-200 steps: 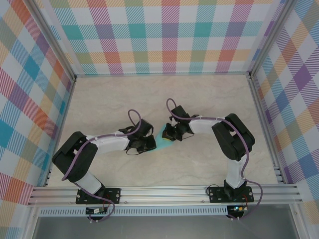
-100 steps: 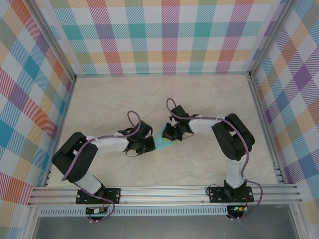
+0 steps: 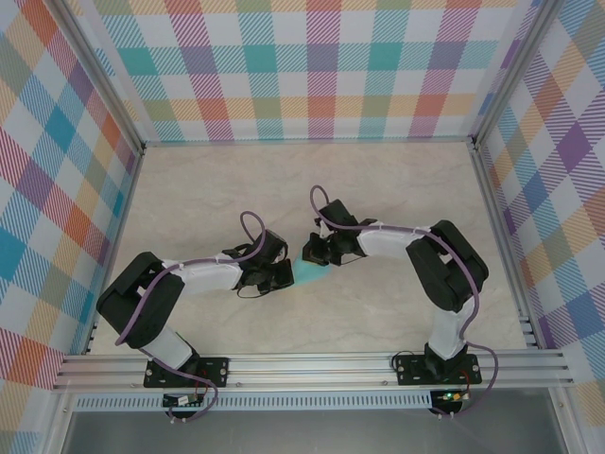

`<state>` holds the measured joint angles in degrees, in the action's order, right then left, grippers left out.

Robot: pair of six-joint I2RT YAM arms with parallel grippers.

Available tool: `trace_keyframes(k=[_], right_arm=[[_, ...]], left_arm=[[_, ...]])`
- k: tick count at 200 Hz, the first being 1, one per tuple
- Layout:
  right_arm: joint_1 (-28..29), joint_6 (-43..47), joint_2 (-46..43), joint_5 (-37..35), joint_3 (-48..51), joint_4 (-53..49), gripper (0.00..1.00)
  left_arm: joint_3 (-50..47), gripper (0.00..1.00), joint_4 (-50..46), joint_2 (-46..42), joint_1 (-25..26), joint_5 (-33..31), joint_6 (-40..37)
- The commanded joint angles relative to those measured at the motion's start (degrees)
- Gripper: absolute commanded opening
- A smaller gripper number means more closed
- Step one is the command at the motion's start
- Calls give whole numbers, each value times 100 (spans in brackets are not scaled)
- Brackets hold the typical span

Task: Fold a paper plane with a square sheet of paper (pick it up from the middle)
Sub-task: Fourth fold the wing at the center of the table.

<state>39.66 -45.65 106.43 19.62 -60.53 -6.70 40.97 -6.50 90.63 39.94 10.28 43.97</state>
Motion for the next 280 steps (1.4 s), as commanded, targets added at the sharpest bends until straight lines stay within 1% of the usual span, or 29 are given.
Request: trace_keyframes(k=[1, 48, 101, 137, 184, 220, 241, 280], right_arm=[[219, -115, 44, 224, 35, 345, 8], [372, -211, 306, 359, 58, 434, 8], [257, -161, 475, 76, 202, 226, 8], [-85, -89, 363, -52, 430, 249, 8], [-746, 156, 205, -124, 668, 253, 8], [-1172, 382, 202, -215, 616, 111, 8], [-1341, 514, 214, -555, 428, -282, 8], [-1417, 679, 171, -1124, 32, -771, 8]], left_arm=[[-278, 1, -361, 209, -39, 38, 20], [-259, 0, -360, 201, -48, 49, 31], [-296, 0, -426, 174, -65, 17, 108], [-335, 0, -479, 174, -83, 29, 146], [-344, 0, -678, 228, -102, -37, 173], [-352, 0, -698, 236, -111, -1, 164], [-345, 0, -686, 210, -110, 44, 142], [-357, 0, -574, 182, -110, 147, 113]])
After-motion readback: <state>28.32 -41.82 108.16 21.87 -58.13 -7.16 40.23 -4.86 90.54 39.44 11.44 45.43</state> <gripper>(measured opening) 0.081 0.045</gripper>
